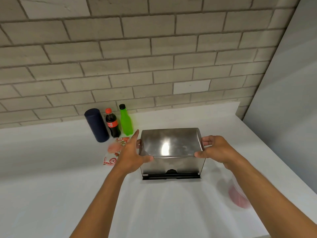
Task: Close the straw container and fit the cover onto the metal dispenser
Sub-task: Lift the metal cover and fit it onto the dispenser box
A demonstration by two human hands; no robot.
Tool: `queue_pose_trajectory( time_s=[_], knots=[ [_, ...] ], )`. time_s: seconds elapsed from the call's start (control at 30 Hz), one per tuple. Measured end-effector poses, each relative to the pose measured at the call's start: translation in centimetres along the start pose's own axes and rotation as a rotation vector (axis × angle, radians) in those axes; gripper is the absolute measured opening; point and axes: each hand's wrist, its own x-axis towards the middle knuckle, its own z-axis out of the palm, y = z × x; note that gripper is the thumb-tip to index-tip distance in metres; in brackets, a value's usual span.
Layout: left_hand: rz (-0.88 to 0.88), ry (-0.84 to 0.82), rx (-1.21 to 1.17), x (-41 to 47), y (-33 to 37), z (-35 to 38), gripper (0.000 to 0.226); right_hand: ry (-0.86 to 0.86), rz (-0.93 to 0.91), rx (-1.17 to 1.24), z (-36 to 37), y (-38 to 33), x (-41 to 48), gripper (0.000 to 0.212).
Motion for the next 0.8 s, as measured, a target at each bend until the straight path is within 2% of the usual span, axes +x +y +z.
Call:
queue_pose_trajectory(
  time_s=[0.47, 0.8],
  knots=[
    [0.007, -0.051, 0.131, 0.01, -0.14, 0.1, 0.116, -0.056, 0.031, -0.067, -0.46, -0.3, 0.72, 0.064],
    [0.055, -0.04, 0.273, -0.49, -0.04, 0.72, 0.095, -0.051, 0.027, -0.078, -0.28, -0.09, 0.74, 0.064]
  ],
)
